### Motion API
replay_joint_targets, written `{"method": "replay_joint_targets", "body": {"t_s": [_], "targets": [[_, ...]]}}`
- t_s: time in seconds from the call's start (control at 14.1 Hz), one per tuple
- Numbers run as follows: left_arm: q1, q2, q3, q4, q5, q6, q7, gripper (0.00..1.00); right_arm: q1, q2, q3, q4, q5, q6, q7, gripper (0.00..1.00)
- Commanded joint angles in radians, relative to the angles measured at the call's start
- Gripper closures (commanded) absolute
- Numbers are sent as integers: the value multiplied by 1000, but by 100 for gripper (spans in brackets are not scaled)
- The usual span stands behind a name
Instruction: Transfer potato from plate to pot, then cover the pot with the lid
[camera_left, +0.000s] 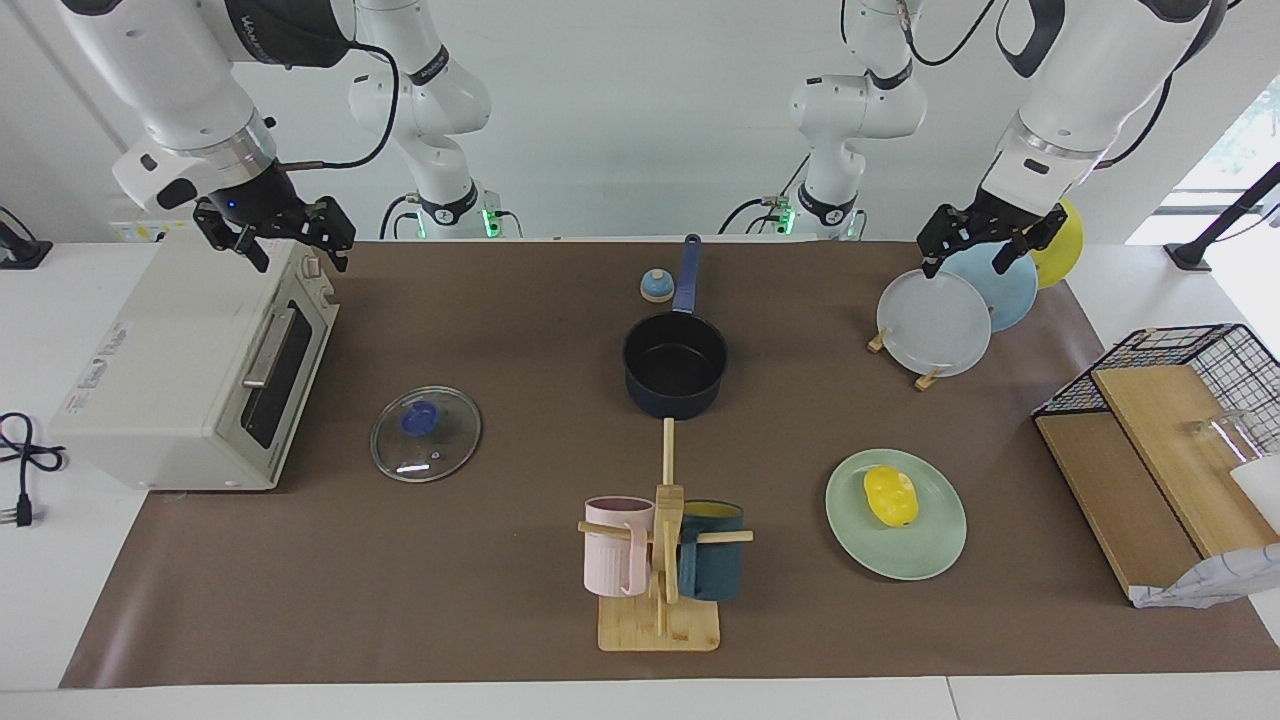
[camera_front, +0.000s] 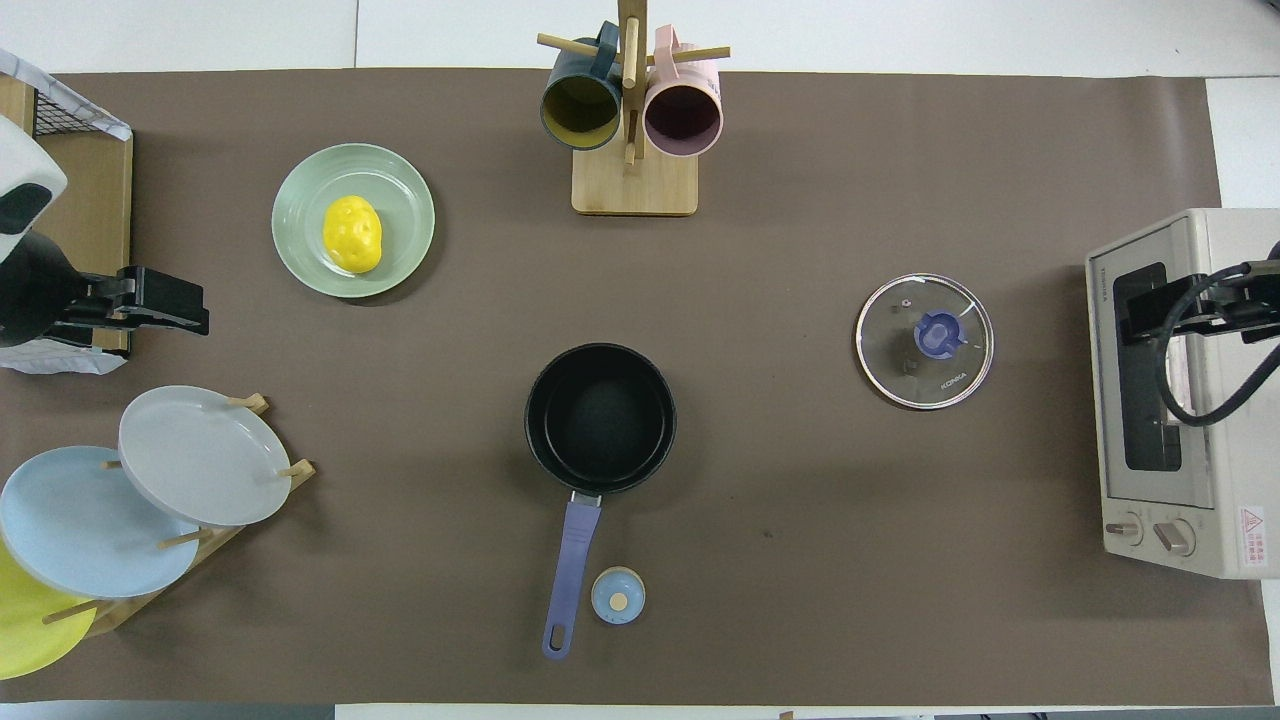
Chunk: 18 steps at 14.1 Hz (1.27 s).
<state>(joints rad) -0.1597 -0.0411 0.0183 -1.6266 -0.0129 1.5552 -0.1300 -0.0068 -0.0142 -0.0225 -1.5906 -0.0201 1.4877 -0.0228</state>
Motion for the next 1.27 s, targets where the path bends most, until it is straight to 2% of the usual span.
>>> {"method": "replay_joint_targets", "body": {"t_s": [0.0,0.57,0.78,1.2], "targets": [[-7,-19,-5,-12,19,-18,-5,0,-12,-12,6,-8,9,-3,-20,0],[-14,-23,-12,-6,18,-33,0,0,-3,-16,7,-14,9,2,-25,0],[-14,-25,-14,-3,16,-33,0,0,-1,-13,32,-11,9,29,-51,0],[-12,-25,-14,-1,11,-30,6,0,16,65,59,-19,17,92,-65,0]]}}
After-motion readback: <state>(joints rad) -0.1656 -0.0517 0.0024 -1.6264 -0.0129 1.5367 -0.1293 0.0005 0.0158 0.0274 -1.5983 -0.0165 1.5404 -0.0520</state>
